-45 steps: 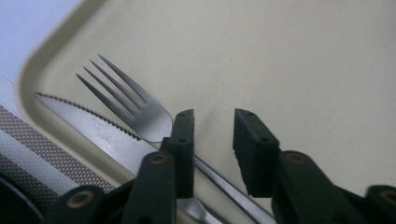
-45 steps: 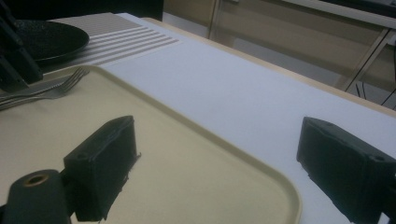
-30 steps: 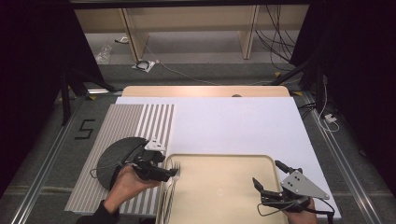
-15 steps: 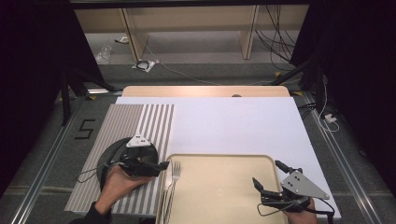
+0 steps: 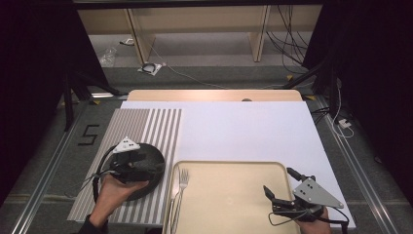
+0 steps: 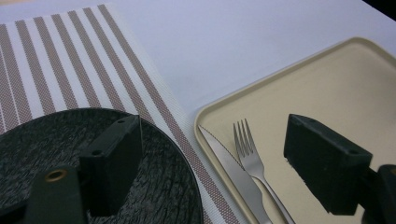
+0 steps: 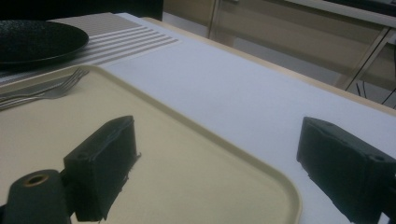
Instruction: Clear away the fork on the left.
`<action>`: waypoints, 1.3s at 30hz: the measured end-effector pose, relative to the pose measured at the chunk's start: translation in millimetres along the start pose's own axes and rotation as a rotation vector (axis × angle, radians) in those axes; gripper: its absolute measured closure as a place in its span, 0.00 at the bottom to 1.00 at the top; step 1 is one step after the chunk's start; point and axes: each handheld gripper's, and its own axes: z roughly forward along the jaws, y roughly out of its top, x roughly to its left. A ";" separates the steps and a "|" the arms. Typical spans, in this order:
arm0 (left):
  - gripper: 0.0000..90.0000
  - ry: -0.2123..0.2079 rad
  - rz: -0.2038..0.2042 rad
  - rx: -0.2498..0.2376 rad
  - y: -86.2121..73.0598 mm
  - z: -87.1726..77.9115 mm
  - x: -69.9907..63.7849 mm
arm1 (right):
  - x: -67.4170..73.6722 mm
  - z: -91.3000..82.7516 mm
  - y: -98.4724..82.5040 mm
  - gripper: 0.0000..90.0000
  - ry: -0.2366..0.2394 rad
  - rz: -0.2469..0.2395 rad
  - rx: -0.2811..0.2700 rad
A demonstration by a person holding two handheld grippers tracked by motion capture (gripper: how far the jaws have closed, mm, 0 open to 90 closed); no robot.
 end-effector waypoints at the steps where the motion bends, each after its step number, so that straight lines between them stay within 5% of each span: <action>1: 0.21 0.001 -0.011 -0.004 -1.0 -1.0 1.6 | -0.3 -0.1 -0.2 0.14 0.000 0.000 0.001; 29: 0.18 0.114 -0.240 -0.075 -40.7 -18.9 34.9 | -3.8 0.2 -3.0 0.14 0.001 0.015 0.002; 39: 0.18 0.151 -0.355 -0.120 -57.7 -27.7 48.2 | -2.9 0.2 -2.7 0.14 0.001 0.015 0.004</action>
